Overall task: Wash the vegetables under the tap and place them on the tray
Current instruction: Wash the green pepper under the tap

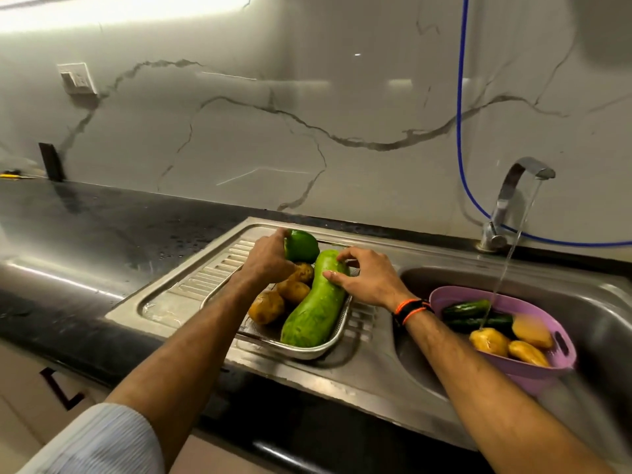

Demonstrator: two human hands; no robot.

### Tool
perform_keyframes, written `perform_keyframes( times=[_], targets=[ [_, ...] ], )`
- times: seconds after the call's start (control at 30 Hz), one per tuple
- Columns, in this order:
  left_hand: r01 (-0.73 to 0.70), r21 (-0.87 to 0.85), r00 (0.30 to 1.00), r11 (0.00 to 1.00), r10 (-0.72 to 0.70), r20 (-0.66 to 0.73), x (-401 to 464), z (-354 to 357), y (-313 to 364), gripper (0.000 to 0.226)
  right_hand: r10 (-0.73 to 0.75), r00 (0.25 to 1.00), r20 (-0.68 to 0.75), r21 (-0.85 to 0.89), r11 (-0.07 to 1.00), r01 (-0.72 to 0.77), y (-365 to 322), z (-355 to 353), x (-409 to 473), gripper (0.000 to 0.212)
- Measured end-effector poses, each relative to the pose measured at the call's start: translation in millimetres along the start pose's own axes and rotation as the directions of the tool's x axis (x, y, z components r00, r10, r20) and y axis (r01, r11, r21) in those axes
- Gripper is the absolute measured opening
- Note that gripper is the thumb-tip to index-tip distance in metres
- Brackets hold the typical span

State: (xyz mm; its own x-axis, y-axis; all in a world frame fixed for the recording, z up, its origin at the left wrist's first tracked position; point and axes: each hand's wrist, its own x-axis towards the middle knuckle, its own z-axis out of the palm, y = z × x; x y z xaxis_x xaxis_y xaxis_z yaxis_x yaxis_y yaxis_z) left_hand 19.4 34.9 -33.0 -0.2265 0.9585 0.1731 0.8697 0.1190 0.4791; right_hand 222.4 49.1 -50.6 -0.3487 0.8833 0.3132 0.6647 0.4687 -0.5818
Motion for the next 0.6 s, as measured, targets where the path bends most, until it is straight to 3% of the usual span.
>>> perform_keyframes(
  times=[0.2,0.43,0.6],
  targets=[
    [-0.006,-0.019,1.000,1.000,0.006,-0.003,-5.9,-9.2,21.5,0.078,-0.021,0.999,-0.031,0.043,0.999,0.022,-3.6,-16.5,-5.1,0.052],
    [-0.172,-0.107,0.984,0.979,0.164,-0.074,-20.2,-14.3,78.5,0.059,0.031,0.996,-0.089,0.052,0.998,-0.027,17.7,-63.7,-17.9,0.050],
    [-0.230,-0.163,0.973,0.959,0.231,-0.015,-31.2,18.6,128.6,0.059,0.120,0.984,-0.129,0.044,0.992,-0.116,61.0,-103.1,-41.9,0.047]
  ],
)
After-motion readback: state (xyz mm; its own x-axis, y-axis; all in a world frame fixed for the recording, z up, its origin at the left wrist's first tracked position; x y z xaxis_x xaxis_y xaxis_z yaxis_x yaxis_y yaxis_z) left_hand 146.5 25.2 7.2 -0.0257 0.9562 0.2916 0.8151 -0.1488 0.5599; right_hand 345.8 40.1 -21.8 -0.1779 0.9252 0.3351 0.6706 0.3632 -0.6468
